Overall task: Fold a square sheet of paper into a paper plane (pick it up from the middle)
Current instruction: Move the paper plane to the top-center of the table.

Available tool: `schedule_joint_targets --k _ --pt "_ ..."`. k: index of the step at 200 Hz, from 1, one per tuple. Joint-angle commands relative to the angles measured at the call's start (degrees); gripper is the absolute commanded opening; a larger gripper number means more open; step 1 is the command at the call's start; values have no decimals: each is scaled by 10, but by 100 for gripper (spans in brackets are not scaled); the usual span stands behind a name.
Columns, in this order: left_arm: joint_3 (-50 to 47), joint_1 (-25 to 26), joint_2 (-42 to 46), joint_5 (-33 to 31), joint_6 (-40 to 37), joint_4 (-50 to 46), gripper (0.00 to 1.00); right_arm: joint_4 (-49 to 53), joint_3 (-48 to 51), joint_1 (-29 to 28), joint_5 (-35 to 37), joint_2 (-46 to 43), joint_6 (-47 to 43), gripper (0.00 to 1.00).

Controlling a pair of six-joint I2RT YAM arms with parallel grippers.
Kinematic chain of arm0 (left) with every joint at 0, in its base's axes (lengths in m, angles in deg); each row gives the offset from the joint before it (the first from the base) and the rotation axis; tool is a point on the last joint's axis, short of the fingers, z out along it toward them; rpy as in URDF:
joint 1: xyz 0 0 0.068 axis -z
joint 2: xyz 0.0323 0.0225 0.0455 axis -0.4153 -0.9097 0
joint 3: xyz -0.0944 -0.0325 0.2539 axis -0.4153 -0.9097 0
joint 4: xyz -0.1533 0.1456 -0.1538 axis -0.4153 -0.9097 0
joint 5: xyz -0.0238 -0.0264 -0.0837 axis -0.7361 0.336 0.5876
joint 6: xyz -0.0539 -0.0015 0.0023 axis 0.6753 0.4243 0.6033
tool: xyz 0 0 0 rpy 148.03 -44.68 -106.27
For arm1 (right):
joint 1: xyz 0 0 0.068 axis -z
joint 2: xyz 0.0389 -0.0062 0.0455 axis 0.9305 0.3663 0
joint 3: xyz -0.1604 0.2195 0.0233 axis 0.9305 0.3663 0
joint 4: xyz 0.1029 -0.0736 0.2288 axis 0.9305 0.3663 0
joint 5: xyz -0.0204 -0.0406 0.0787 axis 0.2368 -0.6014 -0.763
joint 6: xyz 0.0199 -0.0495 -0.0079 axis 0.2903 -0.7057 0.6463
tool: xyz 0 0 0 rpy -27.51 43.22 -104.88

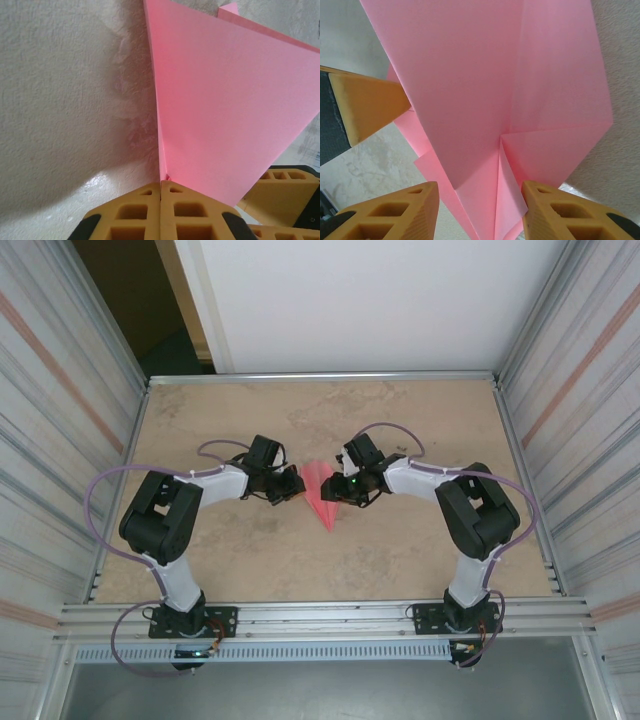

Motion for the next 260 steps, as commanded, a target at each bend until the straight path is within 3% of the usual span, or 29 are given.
schedule_joint_targets --k 1,139,176,229,260 --pt "-3 0 -6 13 -2 6 3 14 -22 -9 -18 11 -24 46" --pt "0 0 5 40 2 17 3 106 -89 -62 96 50 -80 49" --pt "0 0 4 41 3 18 3 114 -92 -62 114 52 -76 44" --pt "4 -1 4 43 1 15 5 117 -94 -63 154 53 -59 28" --pt "7 0 7 42 1 12 9 116 -98 -64 148 60 -51 28"
